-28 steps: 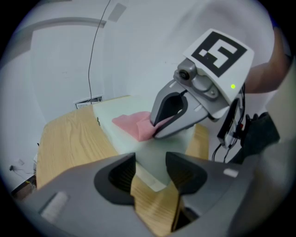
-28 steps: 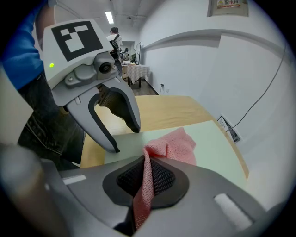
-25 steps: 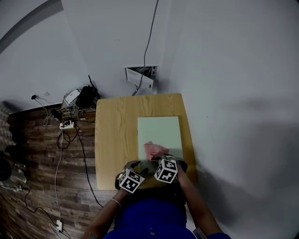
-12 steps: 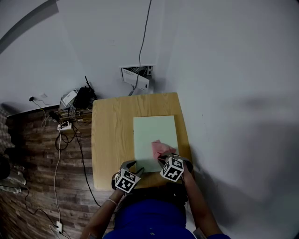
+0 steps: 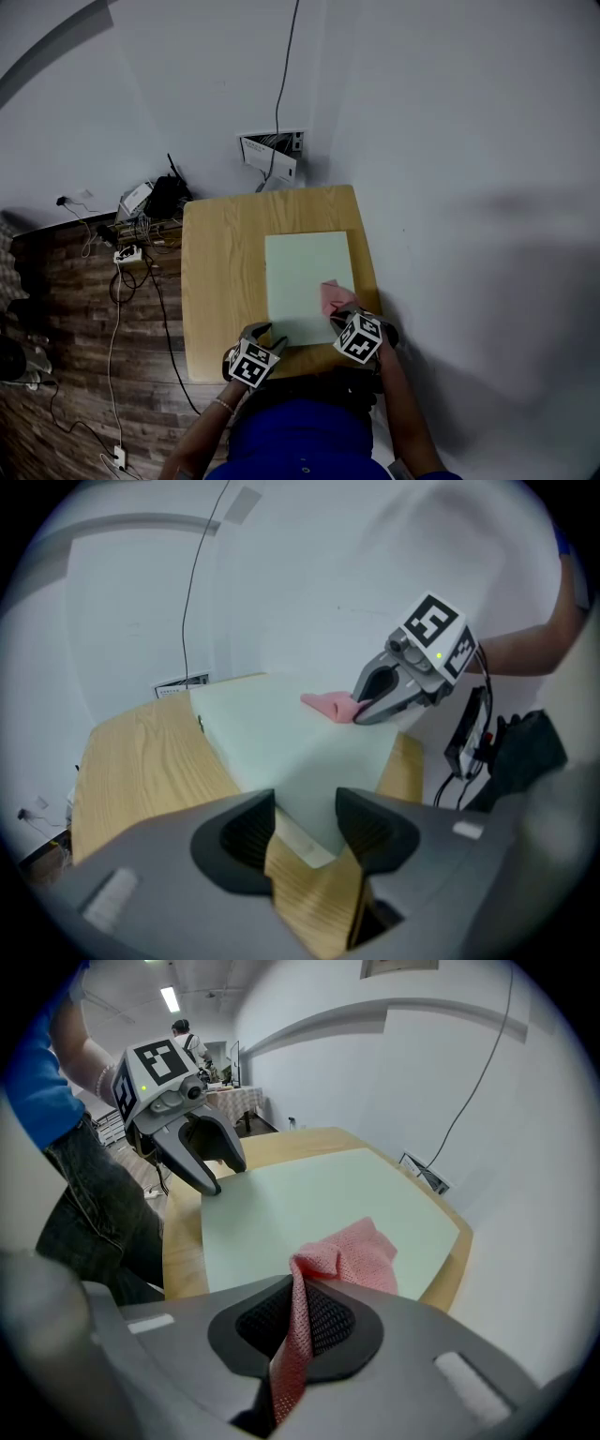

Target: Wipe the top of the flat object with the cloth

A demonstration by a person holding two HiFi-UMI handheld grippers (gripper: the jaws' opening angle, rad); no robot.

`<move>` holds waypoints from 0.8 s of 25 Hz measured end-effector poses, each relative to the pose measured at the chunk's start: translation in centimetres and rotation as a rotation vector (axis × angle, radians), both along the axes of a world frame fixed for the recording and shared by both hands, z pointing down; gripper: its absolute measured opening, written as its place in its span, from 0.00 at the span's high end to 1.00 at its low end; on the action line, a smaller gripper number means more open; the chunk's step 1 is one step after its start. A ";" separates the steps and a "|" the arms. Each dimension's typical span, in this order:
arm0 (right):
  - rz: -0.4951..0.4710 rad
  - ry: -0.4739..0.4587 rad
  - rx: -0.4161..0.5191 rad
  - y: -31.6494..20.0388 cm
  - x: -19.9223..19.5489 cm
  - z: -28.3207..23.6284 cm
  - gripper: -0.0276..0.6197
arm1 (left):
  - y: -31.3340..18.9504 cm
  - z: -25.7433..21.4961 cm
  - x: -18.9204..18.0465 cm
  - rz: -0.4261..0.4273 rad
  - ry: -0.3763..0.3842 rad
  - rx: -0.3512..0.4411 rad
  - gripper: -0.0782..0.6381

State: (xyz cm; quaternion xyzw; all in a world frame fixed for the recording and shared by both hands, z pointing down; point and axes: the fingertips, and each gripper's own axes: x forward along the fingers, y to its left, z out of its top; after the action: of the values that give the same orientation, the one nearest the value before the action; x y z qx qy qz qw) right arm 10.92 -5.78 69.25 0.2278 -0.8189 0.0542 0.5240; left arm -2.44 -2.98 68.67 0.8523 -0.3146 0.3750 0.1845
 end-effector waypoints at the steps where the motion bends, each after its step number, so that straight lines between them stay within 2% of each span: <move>1: 0.009 0.001 -0.002 0.0 0.3 0.0 0.94 | 0.0 0.0 0.0 0.000 0.000 -0.001 0.61; 11: 0.081 -0.002 -0.015 0.1 1.6 0.0 0.94 | 0.0 0.0 -0.1 -0.004 0.003 0.003 0.61; 16: 0.088 0.001 -0.019 0.1 1.6 0.0 0.94 | 0.2 -0.4 -0.2 -0.007 0.068 0.037 0.60; 18: 0.095 -0.005 -0.021 0.2 1.6 -0.1 0.94 | 0.9 -0.5 -0.2 0.005 0.084 0.028 0.60; 20: 0.100 -0.009 -0.021 0.2 1.6 -0.1 0.94 | 1.8 -0.4 -0.2 0.038 0.076 0.018 0.54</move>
State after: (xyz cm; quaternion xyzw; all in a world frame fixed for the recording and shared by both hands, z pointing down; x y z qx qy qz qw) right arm 12.49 -5.57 69.10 0.2626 -0.8081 0.0899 0.5195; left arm -2.59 -1.22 68.23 0.8734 -0.2944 0.3429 0.1814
